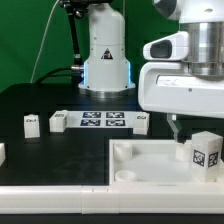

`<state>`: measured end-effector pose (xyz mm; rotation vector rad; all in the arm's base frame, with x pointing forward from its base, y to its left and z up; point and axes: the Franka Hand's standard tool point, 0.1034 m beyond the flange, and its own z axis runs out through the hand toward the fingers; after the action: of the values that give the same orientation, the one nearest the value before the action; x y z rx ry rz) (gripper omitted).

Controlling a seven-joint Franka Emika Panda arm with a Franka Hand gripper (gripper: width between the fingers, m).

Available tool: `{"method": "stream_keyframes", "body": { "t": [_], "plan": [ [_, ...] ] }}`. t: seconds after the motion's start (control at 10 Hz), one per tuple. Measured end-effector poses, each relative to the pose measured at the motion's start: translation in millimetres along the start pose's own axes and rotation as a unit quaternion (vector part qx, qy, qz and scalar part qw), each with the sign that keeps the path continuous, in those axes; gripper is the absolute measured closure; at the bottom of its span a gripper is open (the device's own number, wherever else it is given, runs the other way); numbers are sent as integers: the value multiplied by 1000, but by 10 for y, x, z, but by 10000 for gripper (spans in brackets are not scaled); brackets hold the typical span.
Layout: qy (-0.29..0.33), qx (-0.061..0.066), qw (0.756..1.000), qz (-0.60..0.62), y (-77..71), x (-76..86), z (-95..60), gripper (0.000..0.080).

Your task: Assemble one leg

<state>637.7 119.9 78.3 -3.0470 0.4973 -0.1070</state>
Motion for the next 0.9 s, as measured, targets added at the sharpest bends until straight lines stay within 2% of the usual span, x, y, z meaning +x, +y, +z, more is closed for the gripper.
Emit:
{"method": "stream_keyframes", "body": {
  "t": [0.3,0.6,0.9],
  "plan": [
    [2,-2,991,-131,-72,-54,20,150],
    [1,-4,966,-260,4,-29,26,150],
    [0,-4,961,-277,18,-29,32,150]
  ]
}}
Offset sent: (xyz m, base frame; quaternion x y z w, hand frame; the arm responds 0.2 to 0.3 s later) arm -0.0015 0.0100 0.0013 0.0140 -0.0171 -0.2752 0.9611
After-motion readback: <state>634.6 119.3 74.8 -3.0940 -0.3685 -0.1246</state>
